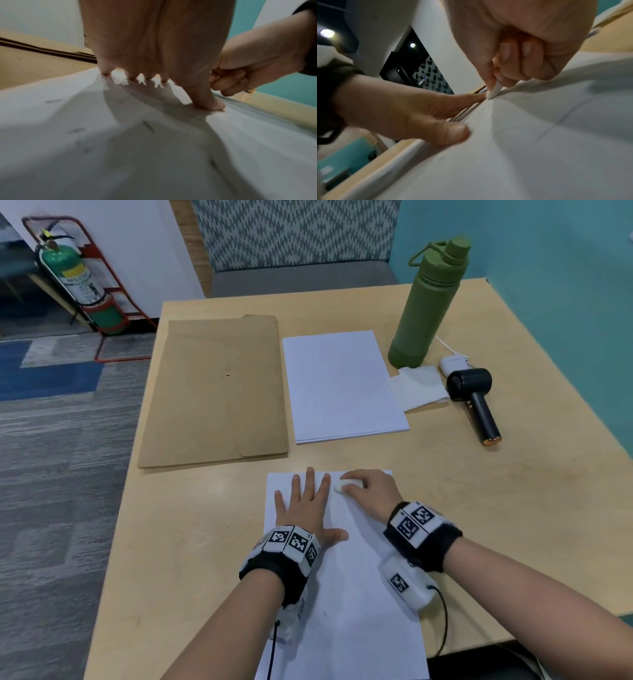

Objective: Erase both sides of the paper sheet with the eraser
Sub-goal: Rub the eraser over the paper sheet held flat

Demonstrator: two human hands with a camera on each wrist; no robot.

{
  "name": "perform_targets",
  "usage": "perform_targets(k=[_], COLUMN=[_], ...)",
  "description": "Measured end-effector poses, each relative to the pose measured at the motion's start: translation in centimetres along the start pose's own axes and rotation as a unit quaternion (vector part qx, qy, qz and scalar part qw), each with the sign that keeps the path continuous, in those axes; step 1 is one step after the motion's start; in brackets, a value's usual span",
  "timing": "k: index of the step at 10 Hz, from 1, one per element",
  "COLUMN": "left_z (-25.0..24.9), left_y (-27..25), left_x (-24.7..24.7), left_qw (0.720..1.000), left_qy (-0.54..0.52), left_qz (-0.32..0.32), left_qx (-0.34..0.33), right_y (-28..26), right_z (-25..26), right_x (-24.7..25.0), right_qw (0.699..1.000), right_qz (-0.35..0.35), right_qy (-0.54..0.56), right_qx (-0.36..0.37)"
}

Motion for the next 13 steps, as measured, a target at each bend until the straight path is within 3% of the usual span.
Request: perform_targets(k=[1, 2, 3, 4, 6, 8, 10, 11, 12, 13], left_z=[0.0, 0.0, 0.0, 0.0, 0.0, 0.0, 0.2, 0.2, 0.1, 0.1], left_y=[0.0, 0.1, 0.2, 0.1, 0.0, 0.1, 0.0, 0.0, 0.1, 0.1], left_x=[0.0, -0.1, -0.1, -0.1, -0.1, -0.1, -0.2, -0.1, -0.2, -0.2], left_qw=[1.000, 1.000, 1.000, 1.000, 1.000, 1.000, 1.000, 1.000, 1.000, 1.000], left_qy=[0.001, -0.004, 0.002, 0.010, 0.004, 0.004, 0.000, -0.002, -0.003, -0.003], left_qz=[-0.002, -0.007, -0.007, -0.004, -0.008, -0.005, -0.008, -0.004, -0.005, -0.009], left_qx=[0.000, -0.002, -0.001, 0.003, 0.002, 0.001, -0.004, -0.005, -0.003, -0.002], right_y=[-1.2, -2.5, -0.6, 0.3, -1.7, -0.1, -1.5, -0.4, -1.5, -2.9], right_z=[0.2, 0.2, 0.3, 0.3, 0.5, 0.4, -0.1, -0.6, -0.4, -0.8], right_x=[-1.1, -2.2, -0.9, -0.2, -2.1, -0.7, -1.7, 0.1, -0.9, -2.4], right_qw=[1.000, 0.999, 0.999, 1.000, 0.998, 1.000, 0.999, 0.999, 1.000, 0.999], right_qz=[-0.012, 0.054, 0.039, -0.024, 0.055, -0.021, 0.032, -0.020, -0.016, 0.042], right_qy=[0.014, -0.001, -0.013, 0.016, -0.014, 0.013, 0.000, 0.016, 0.018, 0.009], right_qx=[-0.010, 0.000, 0.008, -0.009, 0.027, -0.014, -0.007, -0.027, -0.020, -0.003])
Point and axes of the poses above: each hand's wrist, its own y-axis towards the middle knuckle, its own x-axis out of the back of the hand, z = x × y, the point moved 3 cm from there along y, towards the middle knuckle, and after that the axes turned 7 degrees about -y, right-handed, at the moved point
